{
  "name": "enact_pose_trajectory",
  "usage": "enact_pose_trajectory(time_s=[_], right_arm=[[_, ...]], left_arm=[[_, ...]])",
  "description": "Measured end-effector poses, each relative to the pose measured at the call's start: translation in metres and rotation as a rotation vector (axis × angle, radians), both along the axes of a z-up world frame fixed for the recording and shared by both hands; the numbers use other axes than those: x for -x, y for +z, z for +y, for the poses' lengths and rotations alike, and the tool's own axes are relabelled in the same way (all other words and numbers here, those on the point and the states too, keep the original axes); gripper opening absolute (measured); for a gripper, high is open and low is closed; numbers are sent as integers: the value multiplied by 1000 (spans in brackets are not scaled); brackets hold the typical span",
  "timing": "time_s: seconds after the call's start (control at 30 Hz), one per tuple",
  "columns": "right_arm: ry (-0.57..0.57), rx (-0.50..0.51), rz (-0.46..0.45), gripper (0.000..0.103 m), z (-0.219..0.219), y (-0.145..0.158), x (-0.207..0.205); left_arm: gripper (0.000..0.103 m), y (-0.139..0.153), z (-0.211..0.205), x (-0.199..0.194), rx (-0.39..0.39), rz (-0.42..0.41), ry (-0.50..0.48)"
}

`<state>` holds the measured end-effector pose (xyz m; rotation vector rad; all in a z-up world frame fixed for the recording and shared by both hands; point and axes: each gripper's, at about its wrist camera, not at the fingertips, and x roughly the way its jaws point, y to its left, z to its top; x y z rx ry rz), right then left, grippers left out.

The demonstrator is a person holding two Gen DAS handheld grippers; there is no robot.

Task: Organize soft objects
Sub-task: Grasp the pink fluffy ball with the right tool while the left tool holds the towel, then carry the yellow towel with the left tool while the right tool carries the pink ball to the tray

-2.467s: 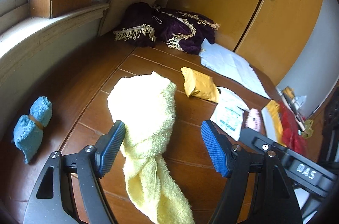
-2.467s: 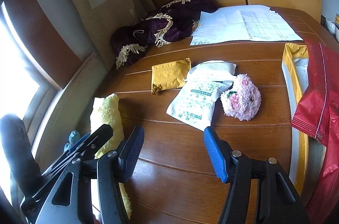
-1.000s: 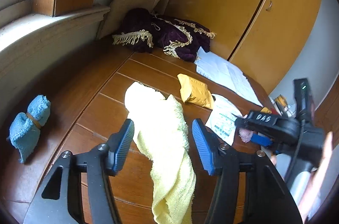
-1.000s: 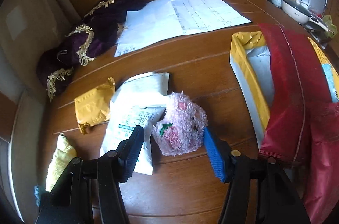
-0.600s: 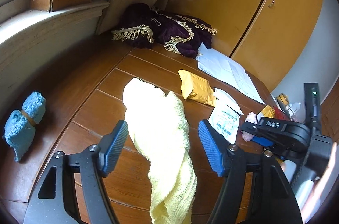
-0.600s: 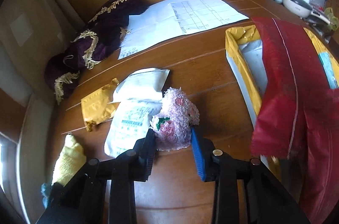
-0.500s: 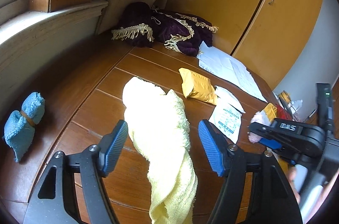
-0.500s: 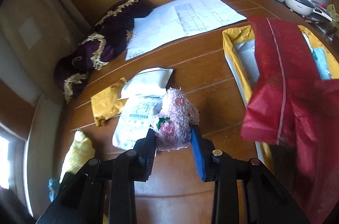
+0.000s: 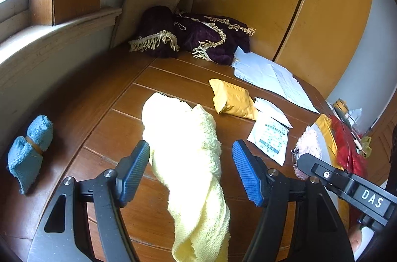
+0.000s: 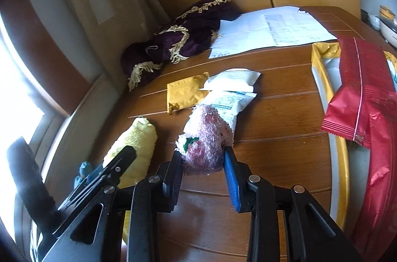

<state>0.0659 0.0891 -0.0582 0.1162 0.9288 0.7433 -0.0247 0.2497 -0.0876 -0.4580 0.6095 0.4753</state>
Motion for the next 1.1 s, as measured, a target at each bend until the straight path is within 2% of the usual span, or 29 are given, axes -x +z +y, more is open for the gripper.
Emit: enact_pose_trajectory(time_s=[0.1,0.17,0.2,0.23,0.4,0.47,0.53,0.7,0.87,1.0,1.1], right_arm=[[6,-9,0,33,-1,0,2],[0,-14,14,33,-3,-2,0],[1,-18,21,33,-3,-2,-1],[0,-25,30,33,-4,-3,-2],[-2,-43,43,33,-6,-4,-3],[-3,-56,51,33,-7,-5,-3],[3,-80,63,33,-9,-4,-4],[67,-132,91,33,-12,1,2],[101,-153,49,33,-25,15,18],[165,-226,48,33,-46,26,29],[199,-244,-1,33,-62,36,41]], left_arm=[[68,-3,-2,-3,-1,15,-17],[59,-4,-8,-5,-25,32,-31],[48,-5,-10,-6,-30,39,-39],[42,-5,-11,-7,-28,40,-51],[36,-3,-15,-5,-38,16,-67],[35,2,-17,-1,-47,-15,-70],[35,8,-15,5,-20,-65,-84],[35,15,-14,21,89,-132,-93],[35,24,-26,26,128,-140,-144],[35,34,-38,28,159,-152,-190],[35,44,-51,29,170,-166,-235]])
